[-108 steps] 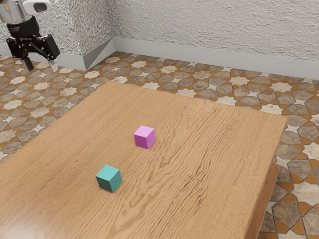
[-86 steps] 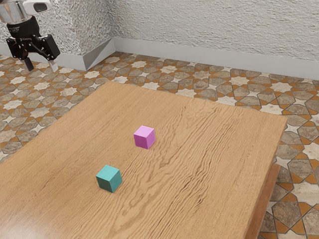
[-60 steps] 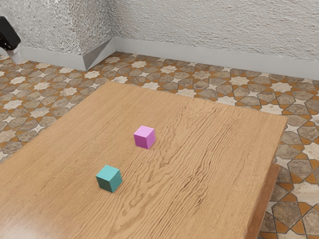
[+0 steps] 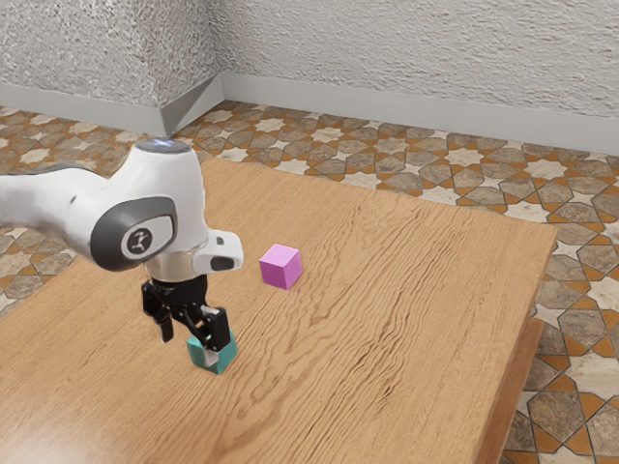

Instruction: Pick up the blue block with one arm, and put the blue block on the pink block with one arm

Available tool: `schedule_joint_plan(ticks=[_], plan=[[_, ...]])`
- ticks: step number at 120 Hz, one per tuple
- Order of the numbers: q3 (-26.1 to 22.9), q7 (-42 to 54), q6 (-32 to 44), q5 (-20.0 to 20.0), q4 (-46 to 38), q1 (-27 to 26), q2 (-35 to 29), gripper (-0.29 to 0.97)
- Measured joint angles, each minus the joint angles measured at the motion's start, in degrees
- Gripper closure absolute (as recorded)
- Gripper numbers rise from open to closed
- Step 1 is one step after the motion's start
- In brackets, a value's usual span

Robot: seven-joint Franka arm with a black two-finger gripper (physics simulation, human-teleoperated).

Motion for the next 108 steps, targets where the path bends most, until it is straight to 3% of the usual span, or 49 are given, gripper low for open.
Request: schedule_joint_plan(ticks=[13, 36, 58, 108], plan=[[-1.56, -1.04, 5.53, -0.77, 0.23, 0.18, 2.48, 0.00], [-0.68, -0.54, 13.93, -0.70, 0.36, 7.04, 6.95, 0.00], [3.80, 0.86, 17.87, 0.76, 0.69, 7.65, 11.24, 0.00], [5.98, 3.50, 22.76, 1.15, 0.65, 5.79, 16.30, 0.00]])
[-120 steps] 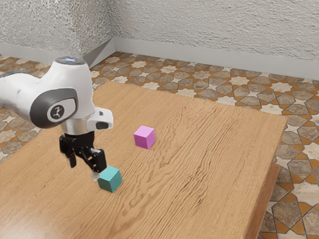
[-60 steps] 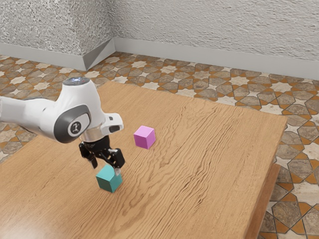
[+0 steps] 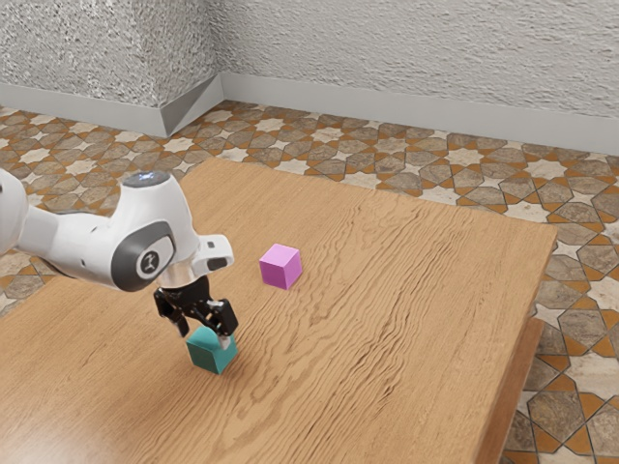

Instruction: Pick up the blue block with one arm, and put the blue block on the pink block with one arm

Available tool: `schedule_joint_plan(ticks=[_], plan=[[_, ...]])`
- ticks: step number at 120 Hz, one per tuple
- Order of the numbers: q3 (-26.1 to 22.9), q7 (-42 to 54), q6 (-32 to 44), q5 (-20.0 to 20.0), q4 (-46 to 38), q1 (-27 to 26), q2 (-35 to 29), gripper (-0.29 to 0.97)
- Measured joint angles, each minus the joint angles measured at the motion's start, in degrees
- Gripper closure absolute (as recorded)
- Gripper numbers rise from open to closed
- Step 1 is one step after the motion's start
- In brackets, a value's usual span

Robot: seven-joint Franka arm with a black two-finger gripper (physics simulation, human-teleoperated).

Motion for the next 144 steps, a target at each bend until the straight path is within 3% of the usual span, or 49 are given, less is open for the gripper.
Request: schedule_joint_plan(ticks=[34, 89, 144], plan=[[2.13, 0.93, 1.06, 0.12, -0.02, -1.41, 0.97, 0.00], [3.11, 2.62, 1.40, 3.22, 0.10, 3.70, 1.66, 0.00], [2.84, 3.94, 1.43, 2.29, 3.01, 0.70, 4.40, 0.00]])
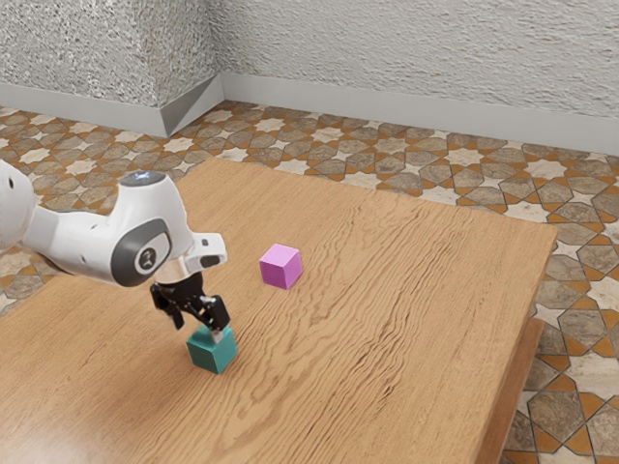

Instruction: Pick up the blue block with one arm, and put the blue block on the pink block with one arm

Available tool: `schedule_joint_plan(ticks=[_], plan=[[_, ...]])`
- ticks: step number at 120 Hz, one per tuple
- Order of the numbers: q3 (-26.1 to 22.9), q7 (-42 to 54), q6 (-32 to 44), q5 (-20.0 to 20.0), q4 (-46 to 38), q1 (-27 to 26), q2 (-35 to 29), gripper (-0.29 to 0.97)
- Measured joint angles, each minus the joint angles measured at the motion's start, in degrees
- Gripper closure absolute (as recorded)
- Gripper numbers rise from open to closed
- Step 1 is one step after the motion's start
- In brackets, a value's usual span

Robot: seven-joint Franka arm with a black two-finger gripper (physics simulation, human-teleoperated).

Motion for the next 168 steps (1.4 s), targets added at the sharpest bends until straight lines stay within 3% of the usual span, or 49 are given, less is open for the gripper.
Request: schedule_joint_plan(ticks=[46, 168], plan=[[0.00, -0.36, -0.16, -2.52, 3.60, -2.01, 3.50, 0.00], [0.17, -1.86, -0.78, -1.63, 2.81, -2.06, 6.39, 0.03]])
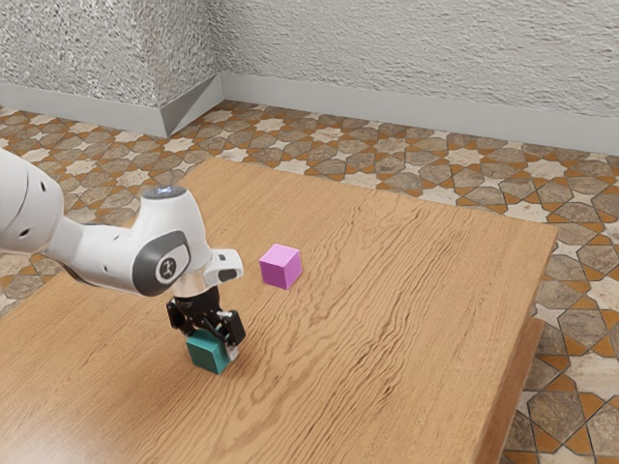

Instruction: Pick up the blue block with one arm, and put the blue block on the pink block with one arm

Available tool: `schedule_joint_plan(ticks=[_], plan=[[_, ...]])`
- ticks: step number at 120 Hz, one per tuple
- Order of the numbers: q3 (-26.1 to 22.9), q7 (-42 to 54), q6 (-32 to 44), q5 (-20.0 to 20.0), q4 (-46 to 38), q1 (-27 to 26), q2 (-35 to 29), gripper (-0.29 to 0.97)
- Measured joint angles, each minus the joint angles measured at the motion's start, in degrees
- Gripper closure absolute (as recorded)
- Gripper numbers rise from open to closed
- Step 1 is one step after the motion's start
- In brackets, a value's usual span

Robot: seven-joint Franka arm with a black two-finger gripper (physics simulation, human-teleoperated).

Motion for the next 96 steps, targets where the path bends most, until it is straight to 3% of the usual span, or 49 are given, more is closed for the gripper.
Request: schedule_joint_plan(ticks=[53, 74, 86, 96], plan=[[0.09, 0.00, -0.09, 1.39, 0.12, 0.00, -0.38, 0.27], [0.28, -0.26, -1.80, 2.41, 0.97, 0.05, -3.31, 0.31], [3.02, -0.39, -5.28, 4.46, 7.78, -0.08, -3.94, 0.32], [4.11, -0.25, -9.17, 6.01, 17.73, 0.70, 0.75, 0.31]])
